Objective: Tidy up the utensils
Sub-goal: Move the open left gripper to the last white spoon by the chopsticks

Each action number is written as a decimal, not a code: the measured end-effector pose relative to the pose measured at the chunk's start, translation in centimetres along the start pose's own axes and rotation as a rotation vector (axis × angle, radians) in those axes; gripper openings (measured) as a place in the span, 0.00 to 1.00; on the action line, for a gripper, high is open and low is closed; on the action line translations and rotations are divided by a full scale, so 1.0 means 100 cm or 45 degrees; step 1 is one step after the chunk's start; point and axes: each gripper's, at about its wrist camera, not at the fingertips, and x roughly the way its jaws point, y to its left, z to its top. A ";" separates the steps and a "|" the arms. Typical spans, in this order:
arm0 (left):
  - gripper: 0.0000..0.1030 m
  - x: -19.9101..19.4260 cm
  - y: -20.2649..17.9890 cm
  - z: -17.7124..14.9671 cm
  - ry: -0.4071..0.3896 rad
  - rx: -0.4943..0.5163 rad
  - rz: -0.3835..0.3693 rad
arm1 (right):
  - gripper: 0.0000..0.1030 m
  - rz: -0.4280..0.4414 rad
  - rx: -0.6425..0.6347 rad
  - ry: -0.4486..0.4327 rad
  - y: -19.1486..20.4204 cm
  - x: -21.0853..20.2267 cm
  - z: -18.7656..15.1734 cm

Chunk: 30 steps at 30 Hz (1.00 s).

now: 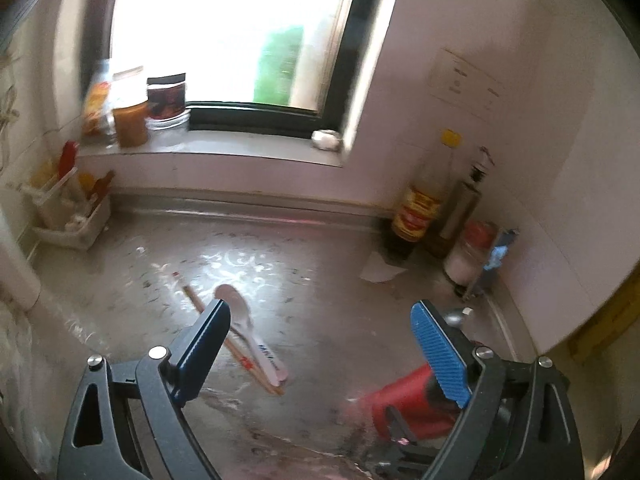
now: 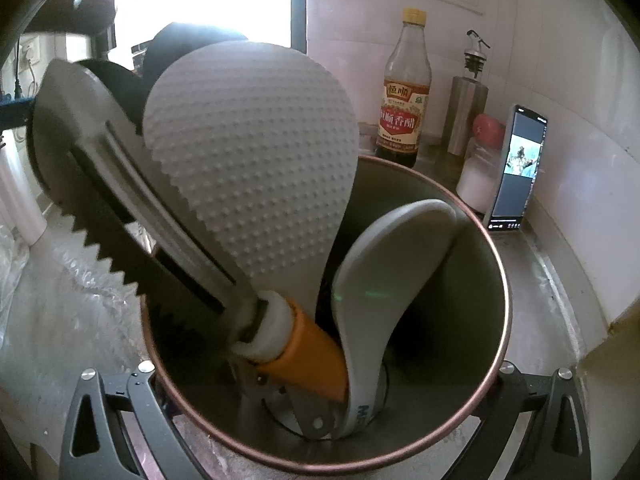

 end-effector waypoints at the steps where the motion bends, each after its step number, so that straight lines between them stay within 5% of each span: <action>1: 0.89 -0.001 0.008 0.000 -0.020 -0.022 0.007 | 1.00 -0.001 0.001 -0.001 0.000 -0.001 0.000; 19: 0.90 0.004 0.134 -0.020 -0.042 -0.371 0.292 | 1.00 -0.020 -0.003 0.017 0.010 -0.008 -0.011; 30: 0.90 0.032 0.147 -0.032 0.034 -0.363 0.277 | 1.00 -0.033 0.009 0.026 0.013 -0.006 -0.014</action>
